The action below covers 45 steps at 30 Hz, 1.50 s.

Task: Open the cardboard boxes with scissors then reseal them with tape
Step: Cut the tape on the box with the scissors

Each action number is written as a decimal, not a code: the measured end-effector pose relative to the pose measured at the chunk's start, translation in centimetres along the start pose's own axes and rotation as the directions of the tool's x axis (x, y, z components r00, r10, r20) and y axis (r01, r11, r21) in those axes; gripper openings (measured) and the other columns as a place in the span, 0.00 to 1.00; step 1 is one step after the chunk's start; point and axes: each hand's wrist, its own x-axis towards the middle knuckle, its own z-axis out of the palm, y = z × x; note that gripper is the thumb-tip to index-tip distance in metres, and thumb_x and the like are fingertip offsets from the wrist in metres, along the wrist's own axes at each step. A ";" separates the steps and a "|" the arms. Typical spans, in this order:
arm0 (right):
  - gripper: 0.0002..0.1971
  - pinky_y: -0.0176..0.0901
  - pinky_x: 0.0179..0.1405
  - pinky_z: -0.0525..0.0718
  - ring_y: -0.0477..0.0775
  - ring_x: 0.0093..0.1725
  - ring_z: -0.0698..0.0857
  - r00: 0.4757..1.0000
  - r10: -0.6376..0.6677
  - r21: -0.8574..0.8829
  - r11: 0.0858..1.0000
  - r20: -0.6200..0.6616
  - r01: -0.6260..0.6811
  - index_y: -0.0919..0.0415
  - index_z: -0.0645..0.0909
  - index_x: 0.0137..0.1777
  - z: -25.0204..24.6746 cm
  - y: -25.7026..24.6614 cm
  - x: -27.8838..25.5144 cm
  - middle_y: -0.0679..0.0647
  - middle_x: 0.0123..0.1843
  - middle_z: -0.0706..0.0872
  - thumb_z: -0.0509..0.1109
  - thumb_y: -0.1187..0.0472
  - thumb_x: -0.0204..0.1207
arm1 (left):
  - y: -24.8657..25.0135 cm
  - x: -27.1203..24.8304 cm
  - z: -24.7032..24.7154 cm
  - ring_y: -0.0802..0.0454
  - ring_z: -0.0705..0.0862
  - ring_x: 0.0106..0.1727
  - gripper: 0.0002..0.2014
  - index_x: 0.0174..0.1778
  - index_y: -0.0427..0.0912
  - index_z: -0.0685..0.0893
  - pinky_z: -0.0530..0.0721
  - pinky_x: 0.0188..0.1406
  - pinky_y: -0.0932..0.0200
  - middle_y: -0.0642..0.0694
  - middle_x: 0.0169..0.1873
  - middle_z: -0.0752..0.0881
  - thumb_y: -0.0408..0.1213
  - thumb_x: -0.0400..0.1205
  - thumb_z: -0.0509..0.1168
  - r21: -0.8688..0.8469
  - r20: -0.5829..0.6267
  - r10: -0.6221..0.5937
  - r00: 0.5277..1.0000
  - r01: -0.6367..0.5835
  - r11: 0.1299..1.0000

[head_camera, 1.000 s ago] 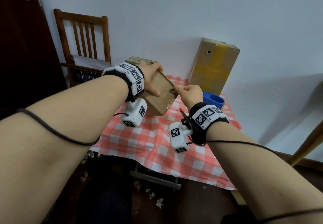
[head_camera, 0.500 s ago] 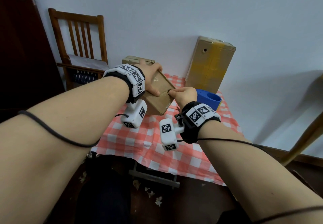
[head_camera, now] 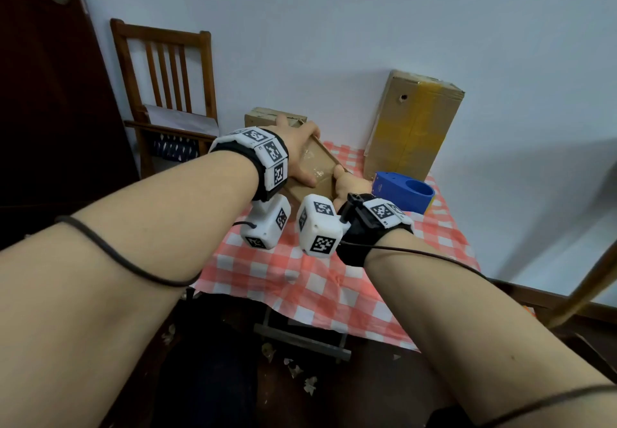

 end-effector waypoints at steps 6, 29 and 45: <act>0.16 0.68 0.54 0.84 0.66 0.48 0.89 0.998 0.054 0.177 0.983 -0.032 -0.047 0.58 0.84 0.48 0.6 2.2 5.0 0.61 0.48 0.91 0.77 0.49 0.64 | -1.0 0.2 -0.1 0.35 0.82 0.53 0.46 0.74 0.60 0.62 0.82 0.55 0.41 0.37 0.65 0.69 0.62 0.63 0.78 -0.050 0.028 0.006 1.000 -0.004 0.999; 0.12 0.58 0.45 0.89 0.58 0.35 0.86 0.981 -0.137 0.138 0.978 -0.139 0.156 0.64 0.82 0.25 -1.3 -1.4 -2.8 0.57 0.29 0.86 0.84 0.63 0.58 | -1.7 0.6 0.1 0.35 0.82 0.51 0.48 0.73 0.60 0.61 0.83 0.57 0.39 0.38 0.64 0.71 0.63 0.60 0.78 -0.087 0.027 -0.033 0.999 0.036 0.996; 0.08 0.37 0.44 0.82 0.49 0.45 0.83 0.882 -0.446 -0.259 0.843 0.151 0.471 0.59 0.84 0.46 -2.9 -2.4 -1.9 0.50 0.43 0.85 0.75 0.70 0.69 | -3.4 0.3 0.2 0.32 0.82 0.54 0.47 0.75 0.58 0.61 0.81 0.62 0.39 0.33 0.68 0.66 0.62 0.63 0.78 -0.181 0.016 -0.082 0.997 0.083 0.980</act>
